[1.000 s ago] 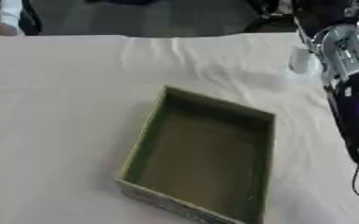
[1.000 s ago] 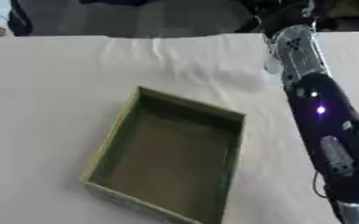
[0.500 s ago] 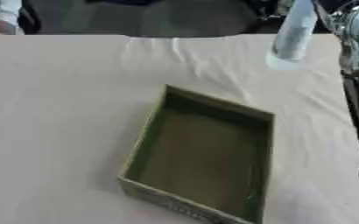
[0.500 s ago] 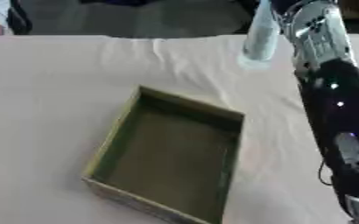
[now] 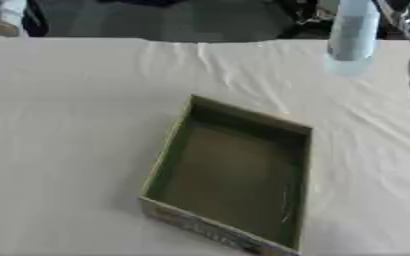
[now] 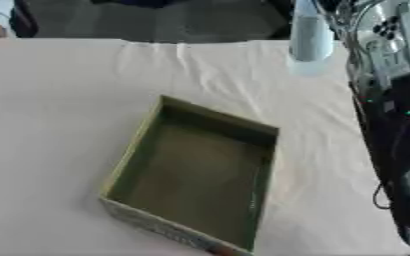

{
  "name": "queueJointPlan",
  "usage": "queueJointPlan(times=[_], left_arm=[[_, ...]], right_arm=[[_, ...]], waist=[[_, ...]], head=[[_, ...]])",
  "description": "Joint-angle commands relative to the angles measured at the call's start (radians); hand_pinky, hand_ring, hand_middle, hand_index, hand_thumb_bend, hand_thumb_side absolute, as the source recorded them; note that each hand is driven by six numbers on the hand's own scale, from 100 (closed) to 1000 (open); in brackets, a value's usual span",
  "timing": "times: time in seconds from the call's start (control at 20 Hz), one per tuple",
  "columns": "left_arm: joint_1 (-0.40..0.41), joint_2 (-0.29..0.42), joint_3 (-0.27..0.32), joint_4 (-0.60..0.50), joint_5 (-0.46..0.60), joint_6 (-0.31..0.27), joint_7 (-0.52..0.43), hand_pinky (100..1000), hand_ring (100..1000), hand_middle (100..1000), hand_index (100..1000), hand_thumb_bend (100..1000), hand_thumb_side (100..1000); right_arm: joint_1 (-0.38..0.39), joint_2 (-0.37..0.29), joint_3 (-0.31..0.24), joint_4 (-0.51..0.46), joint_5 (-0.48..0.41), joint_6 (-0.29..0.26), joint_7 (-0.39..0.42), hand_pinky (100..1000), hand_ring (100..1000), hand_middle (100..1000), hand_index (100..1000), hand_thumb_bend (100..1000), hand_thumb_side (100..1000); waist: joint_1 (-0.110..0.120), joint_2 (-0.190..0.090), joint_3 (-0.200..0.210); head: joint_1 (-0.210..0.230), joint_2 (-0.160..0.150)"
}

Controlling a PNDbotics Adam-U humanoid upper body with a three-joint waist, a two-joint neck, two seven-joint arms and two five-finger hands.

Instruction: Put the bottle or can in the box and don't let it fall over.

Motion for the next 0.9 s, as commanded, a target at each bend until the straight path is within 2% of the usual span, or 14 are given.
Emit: queueJointPlan(times=[0.05,0.5,0.9], left_arm=[[-0.001,0.032,0.005,-0.014,-0.001,-0.002,0.001,925,921,800,822,555,713],[0.007,0.04,0.003,-0.01,0.0,-0.001,0.0,923,920,800,822,557,711],[0.008,0.038,0.003,-0.01,0.0,-0.002,-0.001,924,921,800,821,556,712]], right_arm=[[-0.006,-0.017,0.019,-0.024,-0.012,0.026,0.054,100,100,136,1000,293,987],[0.031,0.037,0.105,-0.024,-0.066,0.099,0.117,100,100,137,1000,293,997],[0.068,0.086,0.179,-0.024,-0.103,0.16,0.151,100,100,129,1000,311,1000]], waist=[[0.002,-0.021,-0.003],[-0.006,-0.049,-0.011],[-0.005,-0.048,-0.011]], head=[[0.012,0.011],[0.024,0.034],[0.025,0.038]])
